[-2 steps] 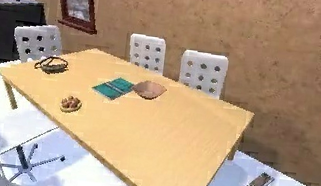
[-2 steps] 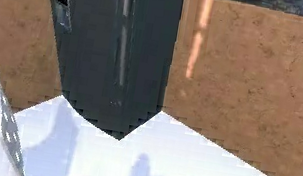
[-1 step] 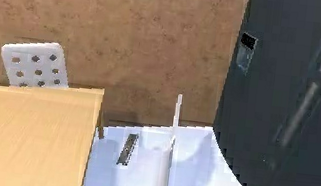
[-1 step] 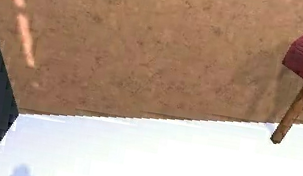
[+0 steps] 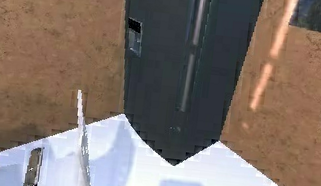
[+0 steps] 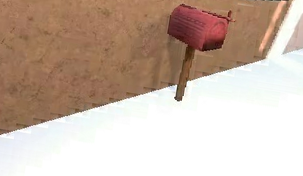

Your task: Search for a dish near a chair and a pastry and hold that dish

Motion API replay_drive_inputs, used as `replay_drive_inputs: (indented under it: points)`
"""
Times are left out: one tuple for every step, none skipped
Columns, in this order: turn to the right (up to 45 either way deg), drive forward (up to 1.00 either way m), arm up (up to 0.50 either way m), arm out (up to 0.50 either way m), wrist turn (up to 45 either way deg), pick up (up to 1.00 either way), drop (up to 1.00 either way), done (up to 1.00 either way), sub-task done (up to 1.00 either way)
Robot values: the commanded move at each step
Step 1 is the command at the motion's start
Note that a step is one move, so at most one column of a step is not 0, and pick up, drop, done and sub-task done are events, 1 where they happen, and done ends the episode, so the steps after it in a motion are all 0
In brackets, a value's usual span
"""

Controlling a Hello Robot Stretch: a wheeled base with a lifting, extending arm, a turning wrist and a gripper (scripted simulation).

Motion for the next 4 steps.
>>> replay_drive_inputs:
  points:
    - [0.0, 0.5, 0.0, 0.0, 0.0, 0.0, 0.0, 0.0, 0.0]
    - [-12.0, 0.0, 0.0, 0.0, 0.0, 0.0, 0.0, 0.0, 0.0]
    - [0.0, 0.45, 0.0, 0.0, 0.0, 0.0, 0.0, 0.0, 0.0]
    - [-27.0, 0.0, 0.0, 0.0, 0.0, 0.0, 0.0, 0.0, 0.0]
